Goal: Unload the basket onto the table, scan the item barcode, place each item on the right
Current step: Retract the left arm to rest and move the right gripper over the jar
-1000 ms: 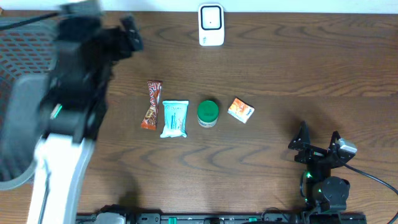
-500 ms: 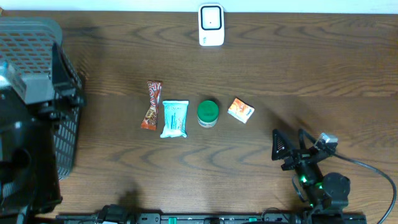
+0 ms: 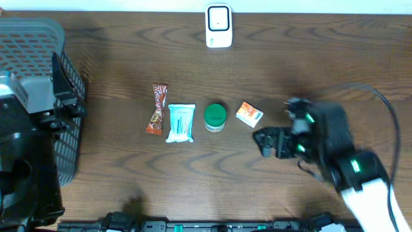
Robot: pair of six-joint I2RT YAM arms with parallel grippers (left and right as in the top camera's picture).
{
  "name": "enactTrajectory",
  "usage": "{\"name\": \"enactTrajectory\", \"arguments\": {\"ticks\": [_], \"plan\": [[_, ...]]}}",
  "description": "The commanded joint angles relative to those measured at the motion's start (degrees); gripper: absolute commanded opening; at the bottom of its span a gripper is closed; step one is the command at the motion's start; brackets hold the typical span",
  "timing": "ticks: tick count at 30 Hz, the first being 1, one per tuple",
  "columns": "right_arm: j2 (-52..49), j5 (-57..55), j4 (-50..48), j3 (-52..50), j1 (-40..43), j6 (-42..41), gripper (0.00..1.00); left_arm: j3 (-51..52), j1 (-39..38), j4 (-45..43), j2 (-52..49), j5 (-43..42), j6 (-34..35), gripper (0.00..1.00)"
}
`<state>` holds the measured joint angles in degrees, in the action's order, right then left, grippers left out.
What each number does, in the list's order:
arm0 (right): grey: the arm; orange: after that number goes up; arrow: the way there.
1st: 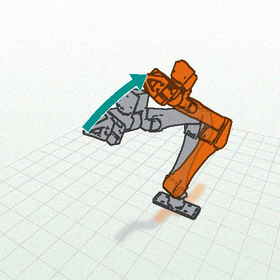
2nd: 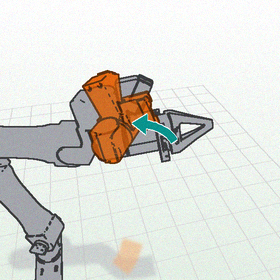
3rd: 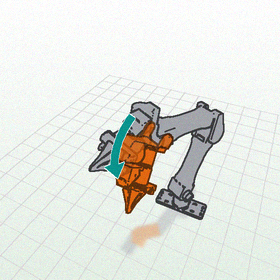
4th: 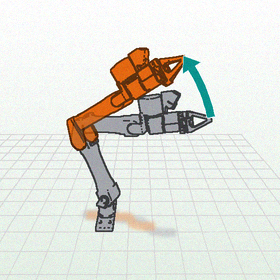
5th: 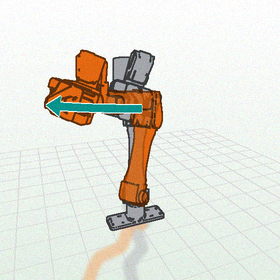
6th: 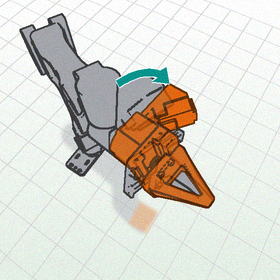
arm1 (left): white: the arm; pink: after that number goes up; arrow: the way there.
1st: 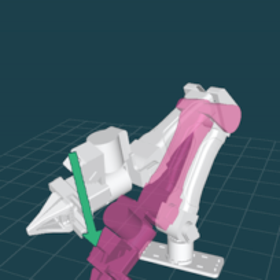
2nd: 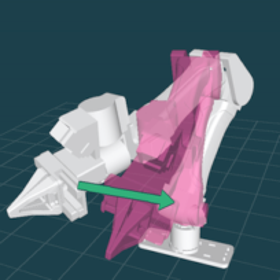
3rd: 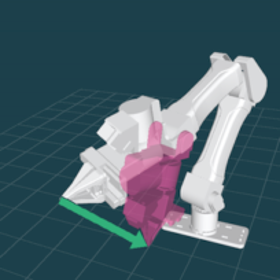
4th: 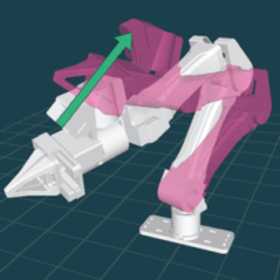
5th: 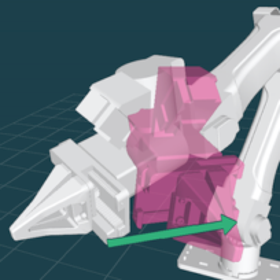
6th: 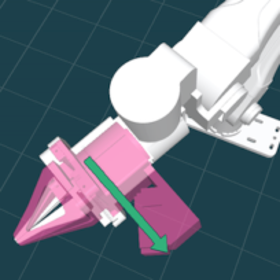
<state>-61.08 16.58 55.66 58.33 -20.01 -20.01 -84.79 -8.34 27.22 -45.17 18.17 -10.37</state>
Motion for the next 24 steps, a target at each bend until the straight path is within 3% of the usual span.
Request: {"name": "enactTrajectory", "arguments": {"ticks": [1, 4, 10, 24], "plan": [[-13.51, -0.04, 7.54, 11.47, -3.50, 13.49, 0.99, 0.13, 0.22, -0.07, 1.03, 0.55, -0.52, 0.98], [-23.67, 0.02, 10.19, 17.92, -4.07, 23.69, 0.99, 0.17, 0.22, -0.04, 2.14, 0.55, -0.52, 0.98], [-37.22, 2.05, 5.70, 22.82, -4.81, 44.41, 0.99, 0.17, 0.22, 0.22, 5.16, 0.55, -0.52, 0.98], [-44.15, -1.49, -2.34, 29.92, -12.66, 55.17, 0.99, 0.24, 0.28, 1.88, 8.63, 0.55, -0.55, 0.98]]}}
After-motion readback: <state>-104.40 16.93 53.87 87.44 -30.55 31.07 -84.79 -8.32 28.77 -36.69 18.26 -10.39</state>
